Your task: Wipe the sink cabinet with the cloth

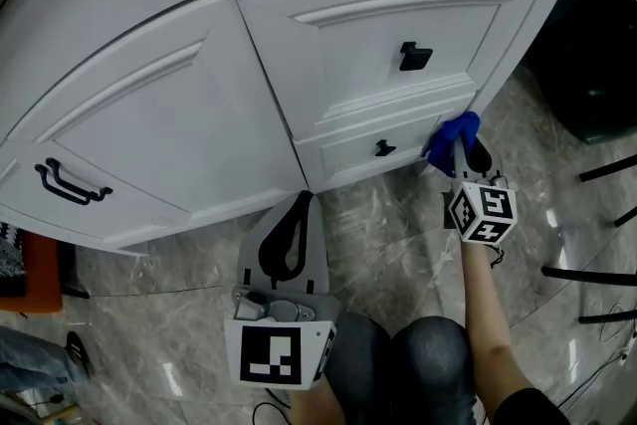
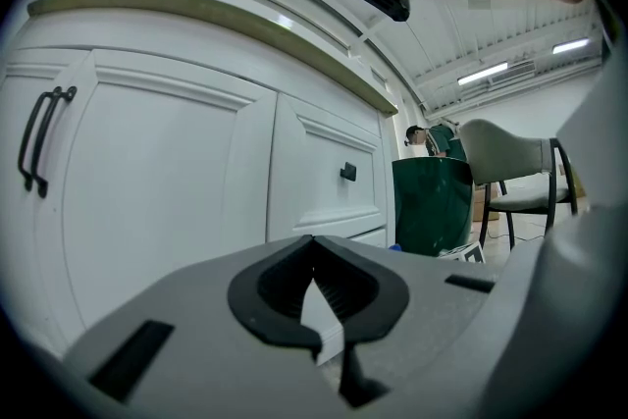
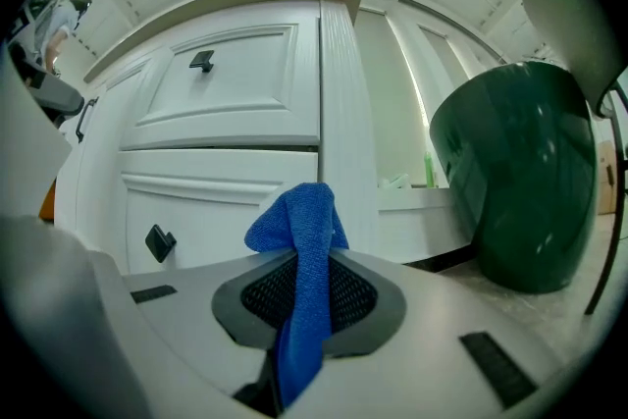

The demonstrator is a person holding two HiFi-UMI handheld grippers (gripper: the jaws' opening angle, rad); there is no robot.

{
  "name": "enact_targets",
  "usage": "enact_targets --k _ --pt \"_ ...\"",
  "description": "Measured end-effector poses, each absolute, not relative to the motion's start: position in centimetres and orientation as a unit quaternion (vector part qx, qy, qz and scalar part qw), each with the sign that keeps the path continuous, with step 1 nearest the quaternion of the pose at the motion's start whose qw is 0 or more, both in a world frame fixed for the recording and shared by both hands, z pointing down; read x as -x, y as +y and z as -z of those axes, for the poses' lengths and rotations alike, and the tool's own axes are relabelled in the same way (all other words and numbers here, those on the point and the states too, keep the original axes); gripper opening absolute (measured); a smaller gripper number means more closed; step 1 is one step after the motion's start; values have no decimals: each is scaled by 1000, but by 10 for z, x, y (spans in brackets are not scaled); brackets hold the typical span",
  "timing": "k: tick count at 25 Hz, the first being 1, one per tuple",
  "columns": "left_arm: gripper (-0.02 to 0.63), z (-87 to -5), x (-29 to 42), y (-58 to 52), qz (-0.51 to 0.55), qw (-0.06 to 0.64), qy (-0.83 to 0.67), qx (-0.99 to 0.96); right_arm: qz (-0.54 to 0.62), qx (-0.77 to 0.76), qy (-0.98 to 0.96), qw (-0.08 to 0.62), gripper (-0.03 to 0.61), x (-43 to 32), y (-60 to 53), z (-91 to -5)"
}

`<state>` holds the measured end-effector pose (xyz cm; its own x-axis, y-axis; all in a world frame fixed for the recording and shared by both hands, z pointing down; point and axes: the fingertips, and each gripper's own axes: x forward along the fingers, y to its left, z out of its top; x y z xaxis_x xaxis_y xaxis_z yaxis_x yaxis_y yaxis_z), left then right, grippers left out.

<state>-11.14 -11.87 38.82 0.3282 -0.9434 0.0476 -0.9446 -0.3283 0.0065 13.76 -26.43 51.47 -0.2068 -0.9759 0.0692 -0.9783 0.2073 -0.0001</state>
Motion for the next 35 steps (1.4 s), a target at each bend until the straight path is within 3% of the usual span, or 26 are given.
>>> enact_targets --k 11,26,35 --pt "5 -382 109 -114 -15 9 -579 -815 -29 -625 -779 44 58 -129 -254 -515" --pt "5 -377 133 -107 -15 4 -607 -794 -22 -389 -917 79 58 66 -175 -532" --pt "5 -378 134 -106 -13 5 -606 -795 -5 -360 -927 101 58 114 -181 -558"
